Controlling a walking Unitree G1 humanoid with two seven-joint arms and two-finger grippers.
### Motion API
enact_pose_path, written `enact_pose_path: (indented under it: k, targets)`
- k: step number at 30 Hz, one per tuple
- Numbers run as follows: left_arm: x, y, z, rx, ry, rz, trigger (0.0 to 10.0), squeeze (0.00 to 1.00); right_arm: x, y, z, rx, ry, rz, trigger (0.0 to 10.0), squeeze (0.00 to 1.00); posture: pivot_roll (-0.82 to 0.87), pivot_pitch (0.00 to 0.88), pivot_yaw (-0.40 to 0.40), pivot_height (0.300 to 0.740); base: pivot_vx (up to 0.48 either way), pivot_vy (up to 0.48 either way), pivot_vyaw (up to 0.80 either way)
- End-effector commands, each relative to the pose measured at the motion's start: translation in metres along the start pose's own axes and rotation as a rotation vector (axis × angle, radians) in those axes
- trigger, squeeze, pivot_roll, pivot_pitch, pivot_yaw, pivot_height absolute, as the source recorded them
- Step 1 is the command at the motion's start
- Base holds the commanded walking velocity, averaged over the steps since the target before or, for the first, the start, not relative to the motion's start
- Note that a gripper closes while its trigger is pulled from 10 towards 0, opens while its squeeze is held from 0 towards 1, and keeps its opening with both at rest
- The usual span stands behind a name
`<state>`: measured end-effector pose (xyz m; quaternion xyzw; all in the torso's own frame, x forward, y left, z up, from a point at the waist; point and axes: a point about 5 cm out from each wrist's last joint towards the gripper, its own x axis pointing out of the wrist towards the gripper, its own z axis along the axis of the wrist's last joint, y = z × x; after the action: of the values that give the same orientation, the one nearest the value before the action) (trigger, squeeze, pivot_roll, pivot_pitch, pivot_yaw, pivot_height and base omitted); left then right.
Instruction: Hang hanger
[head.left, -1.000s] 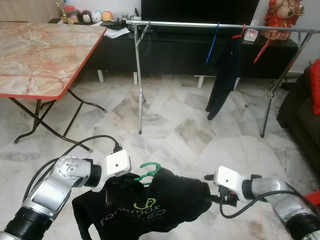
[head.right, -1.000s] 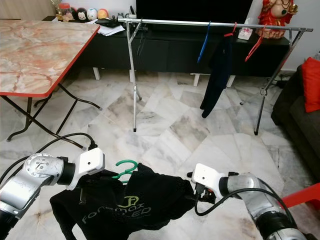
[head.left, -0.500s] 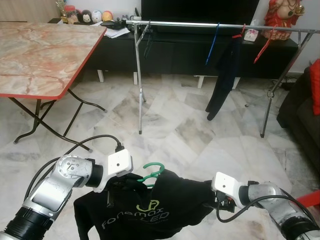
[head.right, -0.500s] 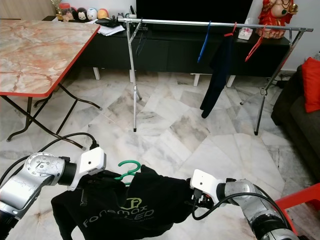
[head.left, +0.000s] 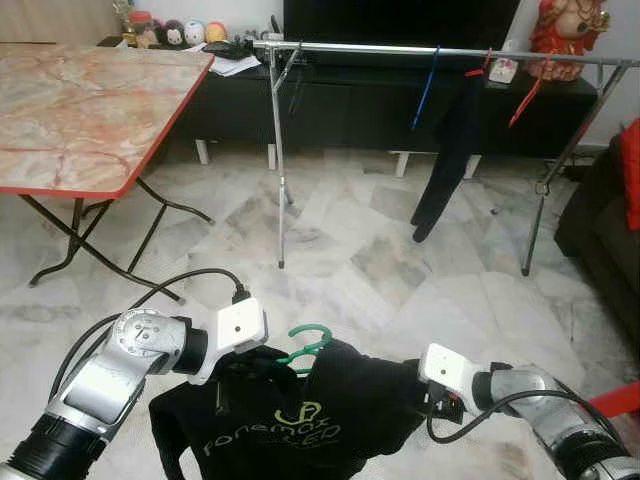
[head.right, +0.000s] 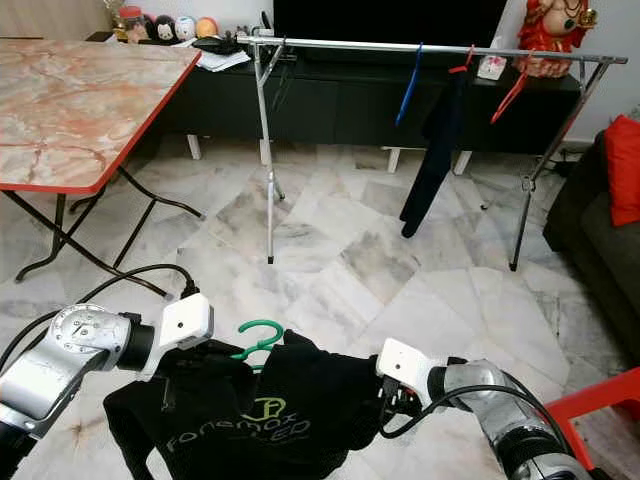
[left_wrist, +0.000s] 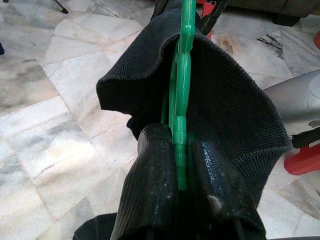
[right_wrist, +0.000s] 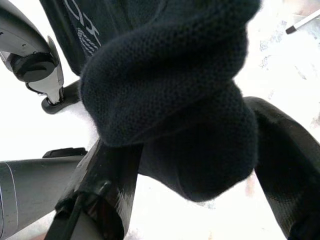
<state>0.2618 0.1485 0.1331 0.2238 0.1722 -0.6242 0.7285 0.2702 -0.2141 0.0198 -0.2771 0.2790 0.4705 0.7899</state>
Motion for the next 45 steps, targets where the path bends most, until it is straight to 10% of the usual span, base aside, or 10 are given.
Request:
enact_pose_path:
  k: [1,24,25,26,45]
  targets:
    - [-0.003,0.000,0.007,0.019,-0.034,0.001,10.0,0.00,-0.002,-0.004,0.001,-0.003,0.000,-0.007,0.0,0.00,-0.05,0.026,-0.080,0.740,0.000,0.000,0.00]
    - [-0.003,0.001,0.006,0.016,-0.028,0.011,10.0,0.00,-0.005,-0.007,0.001,-0.019,0.003,0.011,0.0,0.00,-0.05,0.027,-0.083,0.740,0.000,0.000,0.00]
    - [-0.003,0.001,0.005,0.015,-0.027,0.011,10.0,0.00,-0.007,-0.008,0.000,-0.020,0.004,0.005,8.7,0.00,-0.05,0.027,-0.082,0.740,0.000,0.000,0.00]
    - [-0.003,0.001,0.005,0.014,-0.026,0.010,10.0,0.00,-0.009,-0.009,0.000,-0.020,-0.001,-0.006,10.0,0.00,-0.05,0.027,-0.082,0.740,0.000,0.000,0.00]
    - [-0.007,-0.002,0.005,0.020,-0.008,-0.027,10.0,0.00,-0.016,0.002,-0.010,-0.051,-0.032,0.053,10.0,0.00,-0.05,0.029,-0.072,0.740,0.000,0.000,0.00]
